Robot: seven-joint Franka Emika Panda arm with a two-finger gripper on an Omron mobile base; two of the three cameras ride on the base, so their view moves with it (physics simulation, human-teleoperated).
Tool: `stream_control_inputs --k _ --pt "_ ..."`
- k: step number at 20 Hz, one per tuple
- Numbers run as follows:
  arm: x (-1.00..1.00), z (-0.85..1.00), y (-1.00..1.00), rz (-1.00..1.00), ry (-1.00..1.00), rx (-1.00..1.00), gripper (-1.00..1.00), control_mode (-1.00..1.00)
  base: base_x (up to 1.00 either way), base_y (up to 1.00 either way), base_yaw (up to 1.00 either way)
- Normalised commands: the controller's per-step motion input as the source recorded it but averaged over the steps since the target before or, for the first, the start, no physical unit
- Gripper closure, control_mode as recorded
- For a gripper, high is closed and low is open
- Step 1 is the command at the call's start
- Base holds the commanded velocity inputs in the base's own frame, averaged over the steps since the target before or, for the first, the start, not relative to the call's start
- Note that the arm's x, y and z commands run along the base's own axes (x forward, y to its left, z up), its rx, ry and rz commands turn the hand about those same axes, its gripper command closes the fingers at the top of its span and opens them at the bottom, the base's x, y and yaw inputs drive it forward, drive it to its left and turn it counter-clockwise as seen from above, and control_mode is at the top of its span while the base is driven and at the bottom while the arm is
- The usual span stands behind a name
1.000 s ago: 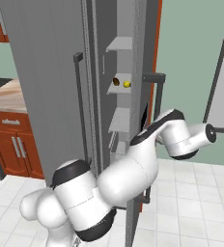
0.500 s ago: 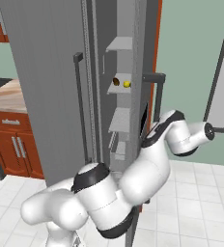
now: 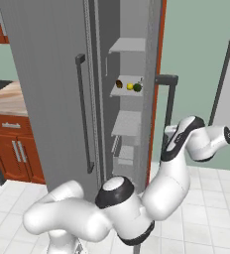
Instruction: Take the lime and lemon from the highest rack and move them to the second highest rack where the garlic and sweet potato are located, to maximize freezer space. Close the freezer door after rearranging.
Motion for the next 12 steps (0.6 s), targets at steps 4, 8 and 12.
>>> stream_control_inputs --k 4,8,12 --pt "0.1 -0.16 0.9 0.09 -0.01 0.01 1.0 -1.0 0.0 0.0 0.0" --pt "-0.01 -0.03 1.0 0.02 -0.09 0.0 1.0 -1.0 0.0 0.0 0.0" --pt "-0.1 0.0 1.0 -0.03 -0.2 0.0 1.0 -1.0 0.0 0.0 0.0"
